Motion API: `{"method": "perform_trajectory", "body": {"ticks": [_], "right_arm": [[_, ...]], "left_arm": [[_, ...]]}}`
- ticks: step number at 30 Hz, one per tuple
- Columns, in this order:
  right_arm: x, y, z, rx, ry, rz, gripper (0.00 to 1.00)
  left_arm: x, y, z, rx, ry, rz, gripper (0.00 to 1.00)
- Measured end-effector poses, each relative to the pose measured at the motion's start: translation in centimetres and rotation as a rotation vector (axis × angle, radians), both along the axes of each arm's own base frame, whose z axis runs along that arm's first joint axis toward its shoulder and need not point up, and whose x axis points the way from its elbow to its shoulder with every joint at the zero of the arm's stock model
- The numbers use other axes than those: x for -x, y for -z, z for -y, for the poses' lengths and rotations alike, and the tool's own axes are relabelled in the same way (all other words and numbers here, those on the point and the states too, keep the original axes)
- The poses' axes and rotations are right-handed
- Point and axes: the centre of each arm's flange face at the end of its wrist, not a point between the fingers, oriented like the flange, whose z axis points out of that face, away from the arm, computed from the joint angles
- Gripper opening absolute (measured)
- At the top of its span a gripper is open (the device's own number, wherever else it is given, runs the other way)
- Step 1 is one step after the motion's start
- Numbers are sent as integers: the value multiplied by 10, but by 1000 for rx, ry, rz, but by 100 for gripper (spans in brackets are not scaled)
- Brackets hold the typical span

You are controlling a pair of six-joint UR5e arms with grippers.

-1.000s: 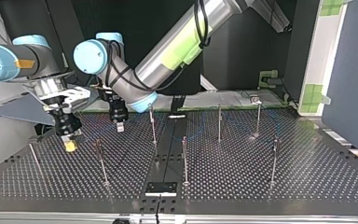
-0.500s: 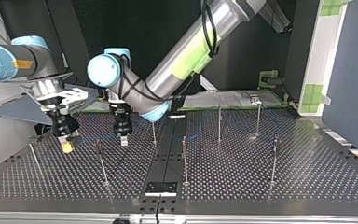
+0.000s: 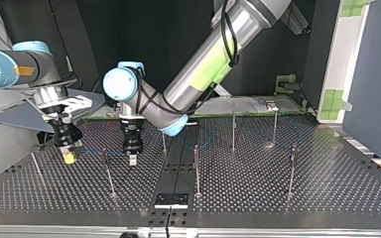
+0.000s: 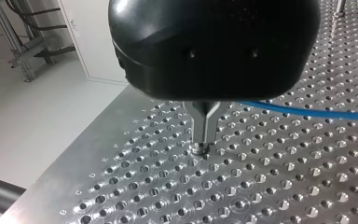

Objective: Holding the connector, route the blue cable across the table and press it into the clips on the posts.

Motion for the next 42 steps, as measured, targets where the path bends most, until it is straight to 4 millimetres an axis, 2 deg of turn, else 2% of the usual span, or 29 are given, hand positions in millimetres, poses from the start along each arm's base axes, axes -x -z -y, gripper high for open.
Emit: {"method": "perform_trajectory", "body": {"ticks": [14, 15, 17, 18, 19, 20, 21, 22, 23, 24, 25, 26, 38, 42], "right_arm": [[11, 18, 16, -19, 21, -3, 0], [12, 18, 17, -20, 22, -3, 0], [13, 19, 18, -19, 25, -3, 0], [13, 19, 18, -19, 25, -3, 0], [14, 19, 19, -20, 26, -3, 0], [14, 20, 19, -20, 27, -3, 0], [14, 20, 19, -21, 27, -3, 0], [14, 20, 19, -21, 27, -4, 0], [14, 21, 19, -21, 27, -4, 0], [14, 21, 19, -22, 27, -4, 0], [14, 21, 19, -22, 27, -4, 0], [14, 21, 20, -22, 27, -4, 0], [14, 21, 20, -22, 27, -4, 0], [14, 21, 20, -23, 27, -4, 0]], "left_arm": [[-12, 21, -2, -23, 14, -15, 0], [-12, 21, -2, -23, 14, -16, 7], [-12, 22, -2, -24, 15, -17, 7], [-12, 22, -1, -24, 15, -18, 34], [-11, 22, -1, -24, 16, -18, 34], [-10, 22, 0, -25, 18, -19, 46], [-9, 22, 1, -25, 20, -21, 64], [-8, 22, 1, -27, 22, -22, 64], [-6, 22, 3, -28, 25, -24, 83], [-5, 23, 4, -30, 27, -26, 83], [-4, 23, 4, -32, 29, -28, 96], [-3, 23, 5, -35, 30, -30, 100], [12, 26, 9, -74, 40, -80, 100], [24, 15, 12, -62, 56, -93, 100]]}}
